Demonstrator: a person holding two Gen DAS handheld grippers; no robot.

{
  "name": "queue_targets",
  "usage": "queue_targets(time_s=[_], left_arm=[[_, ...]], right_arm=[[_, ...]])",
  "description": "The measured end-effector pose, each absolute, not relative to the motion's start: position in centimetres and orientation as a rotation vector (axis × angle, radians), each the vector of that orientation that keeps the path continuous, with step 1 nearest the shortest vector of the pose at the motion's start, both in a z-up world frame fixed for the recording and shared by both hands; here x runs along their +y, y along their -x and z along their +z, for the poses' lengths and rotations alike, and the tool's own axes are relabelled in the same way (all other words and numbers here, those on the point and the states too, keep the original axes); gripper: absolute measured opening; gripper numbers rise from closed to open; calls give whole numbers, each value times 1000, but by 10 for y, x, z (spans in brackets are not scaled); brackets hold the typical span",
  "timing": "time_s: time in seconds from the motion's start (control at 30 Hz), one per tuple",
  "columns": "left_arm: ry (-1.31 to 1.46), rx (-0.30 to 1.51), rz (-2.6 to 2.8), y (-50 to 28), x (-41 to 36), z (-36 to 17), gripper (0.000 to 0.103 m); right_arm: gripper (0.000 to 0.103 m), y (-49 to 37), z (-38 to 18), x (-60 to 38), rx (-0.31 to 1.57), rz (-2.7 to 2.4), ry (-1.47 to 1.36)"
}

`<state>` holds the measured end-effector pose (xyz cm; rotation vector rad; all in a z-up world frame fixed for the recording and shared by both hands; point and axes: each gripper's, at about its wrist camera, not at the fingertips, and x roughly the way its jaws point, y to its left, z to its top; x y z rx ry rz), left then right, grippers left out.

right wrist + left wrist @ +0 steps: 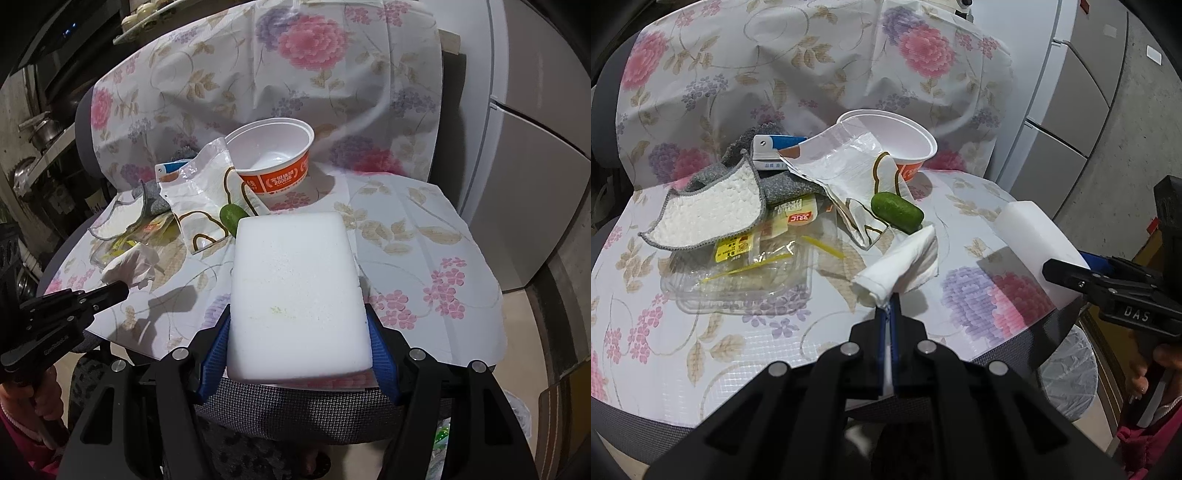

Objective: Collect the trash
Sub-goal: 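Lift the white sponge block with the right gripper, then drop the sponge block into the trash bin by opening the right gripper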

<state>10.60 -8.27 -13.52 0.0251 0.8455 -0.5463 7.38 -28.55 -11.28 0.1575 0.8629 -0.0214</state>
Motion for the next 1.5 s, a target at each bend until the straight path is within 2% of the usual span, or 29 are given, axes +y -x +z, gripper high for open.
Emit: queue_targets(time_s=[0.27, 0.63, 0.87, 1.1, 1.27, 1.33, 1.4, 1.47, 1.5], left_arm=[[-50, 806, -634, -87, -115, -121, 0], [-140, 761, -935, -20, -240, -132, 0], [-265, 750, -1108, 27, -328, -148, 0], [-363, 842, -1221, 57, -390, -191, 0], [-439, 900, -1240, 65, -414, -213, 1], [-445, 917, -1236, 62, -418, -217, 6], [-443, 934, -1222, 57, -420, -221, 26], [-432, 947, -1226, 53, -419, -222, 30], [-430, 952, -1223, 50, -418, -223, 37]], right_arm=[[66, -51, -97, -303, 801, -71, -169], [67, 64, -90, -387, 754, -354, -209], [67, 150, -122, -450, 739, -550, -346], [68, 184, -176, -482, 827, -649, -433], [76, 197, -206, -505, 844, -663, -545], [85, 198, -213, -512, 841, -666, -585], [85, 202, -216, -517, 835, -673, -615], [86, 203, -215, -520, 840, -681, -629], [86, 205, -213, -520, 838, -695, -627]])
